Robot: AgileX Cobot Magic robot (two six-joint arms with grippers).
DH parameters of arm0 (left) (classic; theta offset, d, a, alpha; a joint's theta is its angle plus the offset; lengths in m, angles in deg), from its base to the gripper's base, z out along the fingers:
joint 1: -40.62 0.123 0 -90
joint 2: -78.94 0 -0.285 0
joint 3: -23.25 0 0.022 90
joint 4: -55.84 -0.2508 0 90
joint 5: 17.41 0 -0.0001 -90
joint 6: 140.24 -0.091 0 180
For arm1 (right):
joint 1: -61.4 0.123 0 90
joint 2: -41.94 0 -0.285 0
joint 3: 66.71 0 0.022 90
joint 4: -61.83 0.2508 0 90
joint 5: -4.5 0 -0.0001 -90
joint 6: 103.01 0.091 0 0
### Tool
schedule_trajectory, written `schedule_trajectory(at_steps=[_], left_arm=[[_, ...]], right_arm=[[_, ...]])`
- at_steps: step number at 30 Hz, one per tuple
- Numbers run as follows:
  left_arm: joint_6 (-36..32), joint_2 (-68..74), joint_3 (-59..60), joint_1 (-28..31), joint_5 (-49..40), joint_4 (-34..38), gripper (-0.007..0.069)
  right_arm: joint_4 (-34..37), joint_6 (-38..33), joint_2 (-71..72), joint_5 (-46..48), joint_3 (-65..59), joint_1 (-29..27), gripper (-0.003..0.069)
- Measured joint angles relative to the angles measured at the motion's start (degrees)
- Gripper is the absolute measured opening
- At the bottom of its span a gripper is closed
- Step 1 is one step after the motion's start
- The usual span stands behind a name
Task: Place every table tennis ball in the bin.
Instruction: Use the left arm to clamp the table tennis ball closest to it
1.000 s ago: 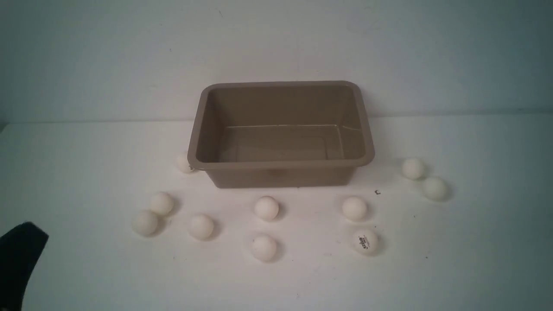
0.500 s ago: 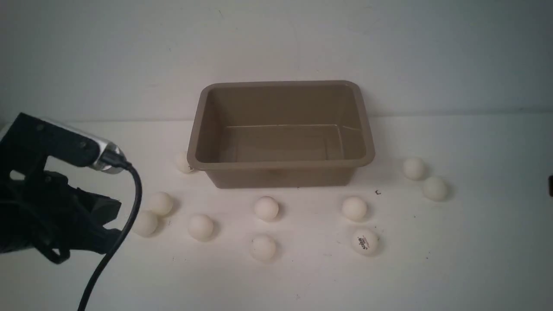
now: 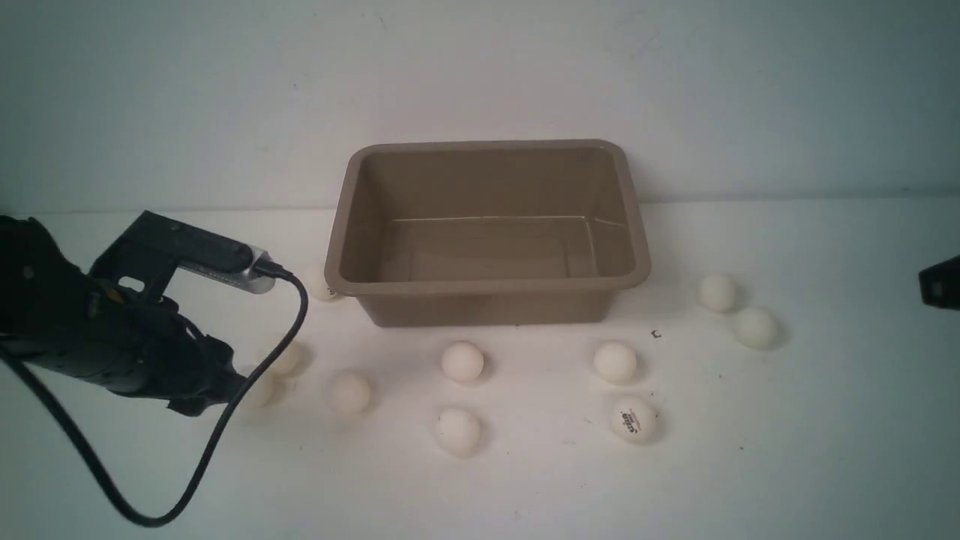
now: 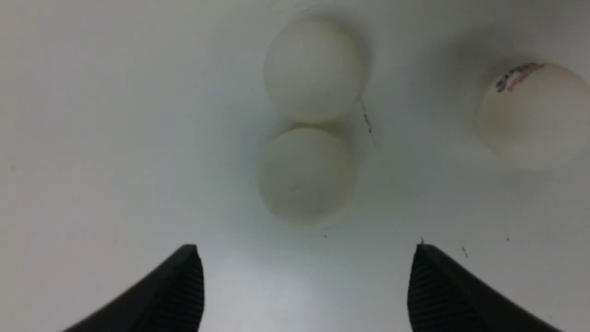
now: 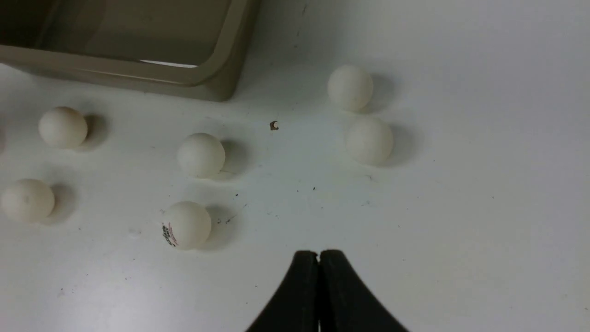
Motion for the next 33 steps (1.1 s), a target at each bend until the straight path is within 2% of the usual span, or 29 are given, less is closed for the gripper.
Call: schedule_trajectory(at_steps=[6, 12, 33], left_arm=[[-1.6, 6.7, -4.6, -0.1, -0.3, 1.5, 0.0534], [-6.5, 10.6, -7.6, -0.2, -1.6, 6.0, 0.0534], [-7.0, 14.4, -7.7, -0.2, -1.0, 6.2, 0.0534]], right_arm=[[2.3, -2.4, 0.0, -0.1, 0.0, 0.0, -0.0011], [2.6, -2.7, 0.0, -0.2, 0.0, 0.0, -0.0011], [2.6, -2.9, 0.0, -0.4, 0.0, 0.0, -0.0011]])
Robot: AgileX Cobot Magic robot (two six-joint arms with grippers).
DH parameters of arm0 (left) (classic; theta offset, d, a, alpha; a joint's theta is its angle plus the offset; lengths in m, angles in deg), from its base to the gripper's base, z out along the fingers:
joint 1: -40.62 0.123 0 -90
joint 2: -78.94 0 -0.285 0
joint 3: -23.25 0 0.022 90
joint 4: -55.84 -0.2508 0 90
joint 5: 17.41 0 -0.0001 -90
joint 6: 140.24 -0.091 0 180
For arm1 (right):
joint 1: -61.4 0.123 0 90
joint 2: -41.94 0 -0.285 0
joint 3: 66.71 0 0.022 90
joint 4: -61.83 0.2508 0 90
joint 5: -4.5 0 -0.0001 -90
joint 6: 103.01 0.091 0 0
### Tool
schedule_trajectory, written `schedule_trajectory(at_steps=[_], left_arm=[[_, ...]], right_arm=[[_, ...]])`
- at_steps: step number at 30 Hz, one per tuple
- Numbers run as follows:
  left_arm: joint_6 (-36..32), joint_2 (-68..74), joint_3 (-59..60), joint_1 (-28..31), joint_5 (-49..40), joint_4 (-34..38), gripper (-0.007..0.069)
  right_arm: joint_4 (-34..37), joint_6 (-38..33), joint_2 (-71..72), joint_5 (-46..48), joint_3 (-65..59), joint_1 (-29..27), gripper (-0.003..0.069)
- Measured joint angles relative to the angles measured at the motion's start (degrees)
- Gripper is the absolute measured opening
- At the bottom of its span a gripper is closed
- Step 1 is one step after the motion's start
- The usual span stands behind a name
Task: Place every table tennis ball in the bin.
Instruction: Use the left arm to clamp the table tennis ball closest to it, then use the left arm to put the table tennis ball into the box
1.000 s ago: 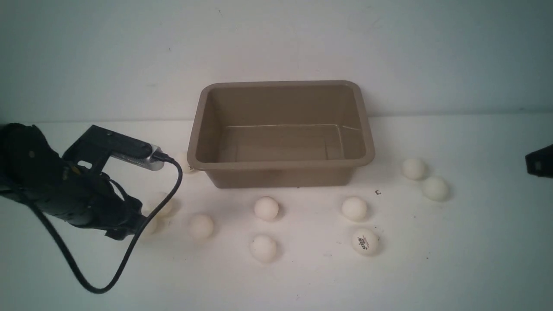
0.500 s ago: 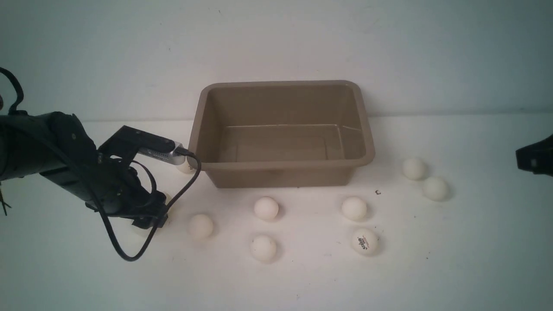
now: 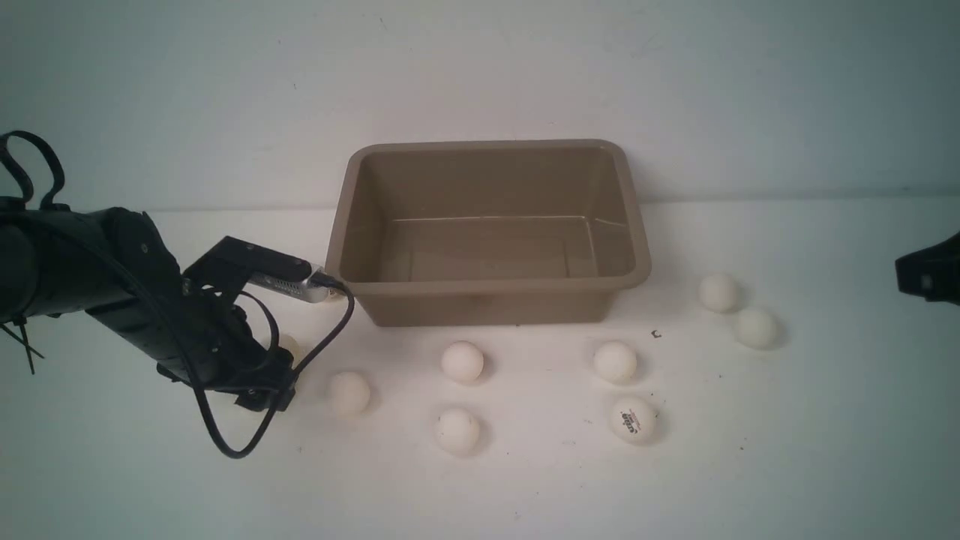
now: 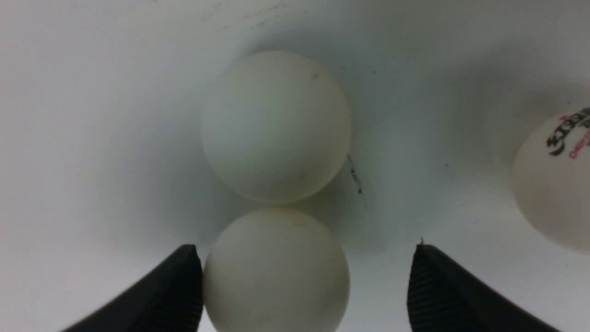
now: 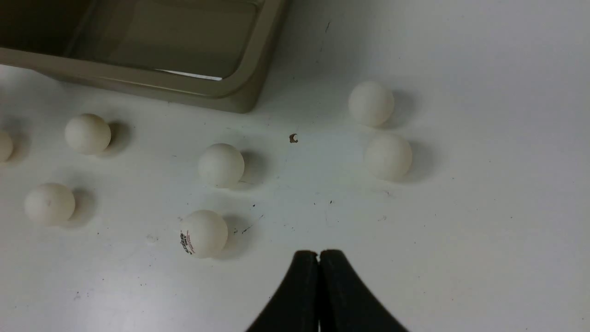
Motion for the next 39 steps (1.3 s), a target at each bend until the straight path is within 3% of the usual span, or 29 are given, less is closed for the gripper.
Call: schedule_trajectory(at_steps=[8, 12, 17, 21, 24, 31, 39], left_arm=[[0.9, 1.8, -0.1, 0.0, 0.9, 0.0, 0.0512], [4.7, 2.0, -0.1, 0.0, 0.9, -0.9, 0.0341], [7.6, 1.6, -0.2, 0.0, 0.0, -4.0, 0.0346], [10.7, -4.8, -0.1, -0.3, -7.7, -8.2, 0.0346], [11.5, -11.7, -1.1, -2.9, -7.4, -8.9, 0.0346], [12.1, -6.4, -19.6, -11.5, -6.2, -9.0, 0.0346], [11.7, 13.4, -41.9, -13.8, -13.3, -9.0, 0.0346]], right_arm=[[0.0, 0.0, 0.0, 0.0, 0.0, 0.0, -0.0011], [0.0, 0.0, 0.0, -0.2, 0.0, 0.0, -0.0011], [0.0, 0.0, 0.0, -0.6, 0.0, 0.0, -0.0011], [0.0, 0.0, 0.0, -0.7, 0.0, 0.0, -0.0011], [-0.1, 0.0, 0.0, -0.7, 0.0, 0.0, -0.0011], [-0.1, -0.2, -0.1, -0.7, 0.0, 0.0, -0.0011], [-0.1, -0.3, -0.2, -0.4, 0.0, 0.0, -0.0011]])
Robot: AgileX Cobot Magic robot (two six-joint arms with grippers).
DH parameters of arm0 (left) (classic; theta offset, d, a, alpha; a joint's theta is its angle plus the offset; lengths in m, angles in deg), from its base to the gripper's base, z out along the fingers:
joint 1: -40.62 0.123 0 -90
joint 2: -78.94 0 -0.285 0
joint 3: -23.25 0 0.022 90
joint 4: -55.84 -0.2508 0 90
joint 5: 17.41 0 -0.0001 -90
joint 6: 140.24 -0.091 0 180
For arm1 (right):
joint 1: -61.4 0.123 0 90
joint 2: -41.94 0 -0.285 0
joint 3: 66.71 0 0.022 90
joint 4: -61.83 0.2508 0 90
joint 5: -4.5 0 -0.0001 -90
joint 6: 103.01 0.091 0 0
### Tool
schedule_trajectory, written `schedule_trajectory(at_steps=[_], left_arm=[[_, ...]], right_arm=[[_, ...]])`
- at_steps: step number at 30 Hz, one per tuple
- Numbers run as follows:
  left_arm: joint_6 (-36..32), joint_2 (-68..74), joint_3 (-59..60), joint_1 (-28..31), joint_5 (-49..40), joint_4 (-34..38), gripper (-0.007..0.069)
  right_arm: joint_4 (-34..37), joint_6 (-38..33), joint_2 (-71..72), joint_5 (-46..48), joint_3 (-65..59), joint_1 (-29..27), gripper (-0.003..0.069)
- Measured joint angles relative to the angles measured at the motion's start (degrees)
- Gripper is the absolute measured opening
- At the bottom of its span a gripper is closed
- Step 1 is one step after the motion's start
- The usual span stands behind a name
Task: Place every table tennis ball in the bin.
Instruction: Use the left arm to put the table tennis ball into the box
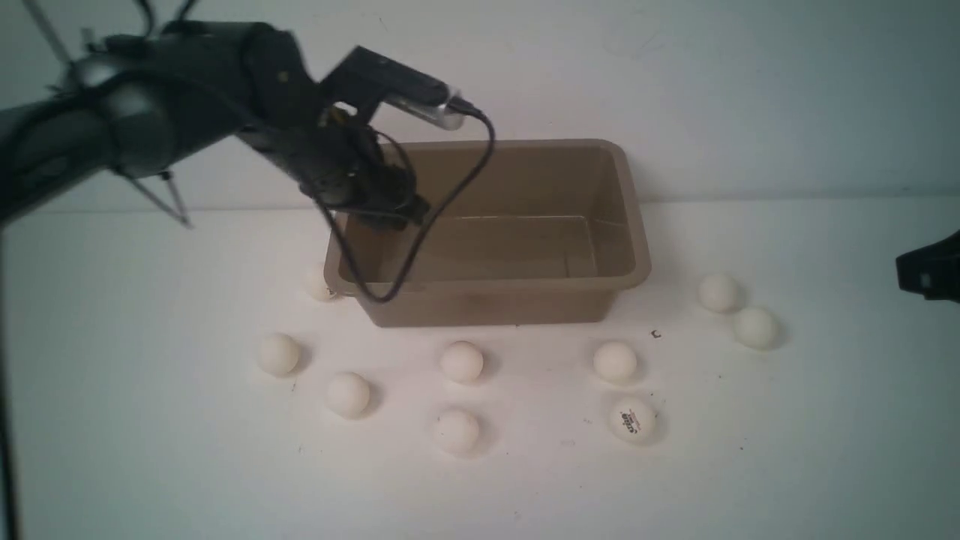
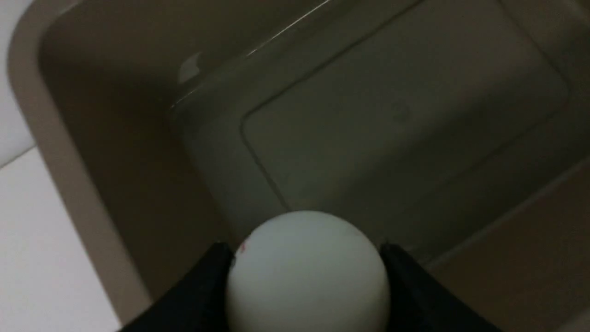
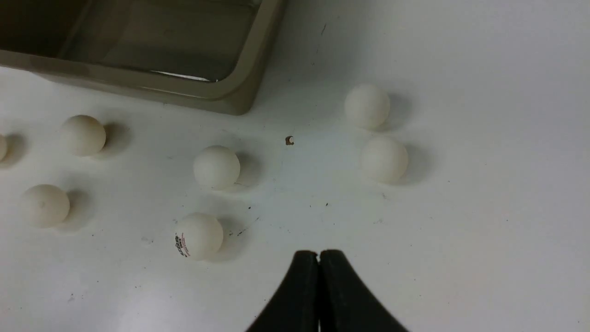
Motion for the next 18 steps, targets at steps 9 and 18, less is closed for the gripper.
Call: schedule_trajectory(at_steps=[9, 18], left_arm=[[-6.4, 7.4, -6.3, 0.0, -5.0, 2.3, 0.0421], [-7.5, -1.7, -7.7, 2.2, -13.3, 0.8, 0.0539]], right_arm=[[-0.1, 0.0, 0.0, 0.7, 0.0, 0.0, -0.0010], [-0.1, 0.0, 0.0, 0.8, 0.0, 0.0, -0.0010]])
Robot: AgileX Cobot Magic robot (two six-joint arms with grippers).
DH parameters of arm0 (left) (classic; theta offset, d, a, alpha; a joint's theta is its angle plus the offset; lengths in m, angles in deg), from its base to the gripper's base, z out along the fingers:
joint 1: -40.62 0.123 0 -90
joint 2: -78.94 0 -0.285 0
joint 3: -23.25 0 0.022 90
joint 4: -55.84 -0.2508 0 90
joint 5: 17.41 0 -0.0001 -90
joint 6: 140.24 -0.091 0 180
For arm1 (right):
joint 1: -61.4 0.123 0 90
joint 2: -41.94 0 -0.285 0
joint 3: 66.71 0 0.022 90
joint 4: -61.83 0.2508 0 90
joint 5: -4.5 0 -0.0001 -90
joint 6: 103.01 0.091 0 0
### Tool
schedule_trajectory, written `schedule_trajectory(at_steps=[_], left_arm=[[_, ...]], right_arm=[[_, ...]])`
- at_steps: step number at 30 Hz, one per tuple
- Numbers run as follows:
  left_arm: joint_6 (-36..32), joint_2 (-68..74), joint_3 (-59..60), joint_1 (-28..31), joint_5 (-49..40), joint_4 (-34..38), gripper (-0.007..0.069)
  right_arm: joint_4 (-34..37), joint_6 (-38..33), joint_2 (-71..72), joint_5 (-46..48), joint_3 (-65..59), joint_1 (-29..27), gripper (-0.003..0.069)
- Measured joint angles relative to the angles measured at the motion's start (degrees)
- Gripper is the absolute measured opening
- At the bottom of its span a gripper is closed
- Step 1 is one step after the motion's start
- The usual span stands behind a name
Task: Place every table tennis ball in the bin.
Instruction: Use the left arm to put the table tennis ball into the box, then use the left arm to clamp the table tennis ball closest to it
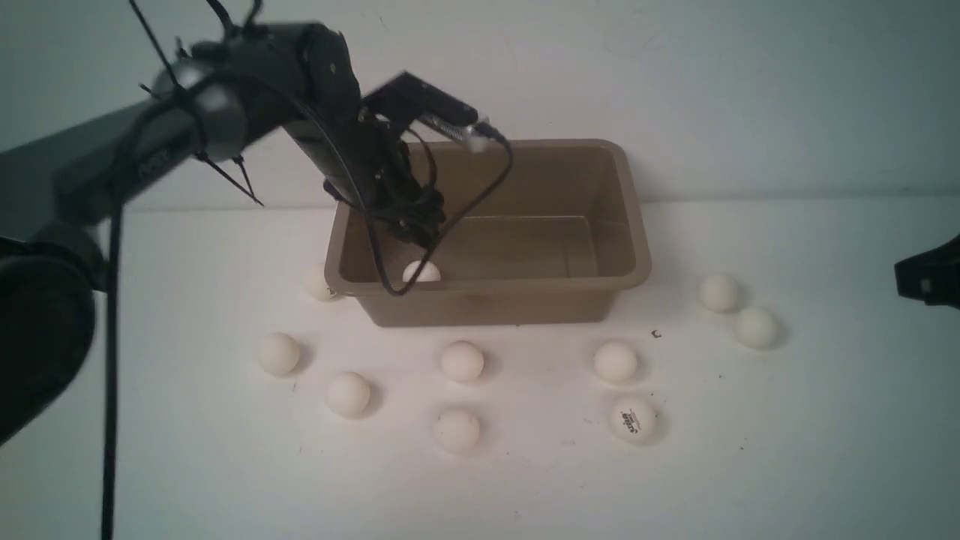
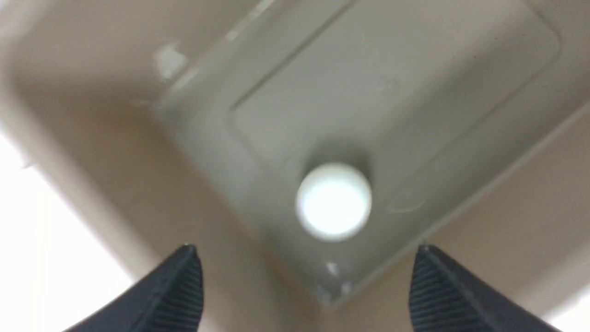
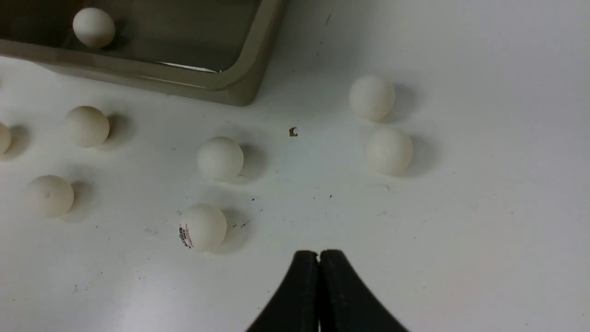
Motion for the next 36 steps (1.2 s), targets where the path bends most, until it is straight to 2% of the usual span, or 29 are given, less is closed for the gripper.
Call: schedule_trajectory(at_steps=[8, 13, 17, 22, 28, 36], left_arm=[[-0.4, -9.0, 3.2, 5.7, -9.3, 0.1, 0.0523], [-0.7, -12.2, 14.1, 11.4, -9.8, 3.6, 0.0490], [-5.0, -13.8, 26.4, 14.5, -3.7, 9.6, 0.0478], [-8.1, -13.8, 33.8, 14.5, 3.0, 12.9, 0.0478], [-8.6, -11.1, 35.5, 14.5, 8.3, 13.1, 0.0483], [-9.4, -9.4, 35.5, 14.5, 12.4, 13.1, 0.0563]], right_arm=[[-0.7, 0.0, 0.0, -0.4, 0.0, 0.0, -0.0010], [-1.0, 0.0, 0.0, -0.6, 0.0, 0.0, -0.0010], [-1.1, 0.0, 0.0, -0.6, 0.0, 0.0, -0.0010], [-1.1, 0.0, 0.0, -0.6, 0.0, 0.0, -0.0010], [-1.0, 0.0, 0.0, 0.2, 0.0, 0.0, -0.0010], [-0.6, 0.0, 0.0, 0.9, 0.0, 0.0, -0.0010]])
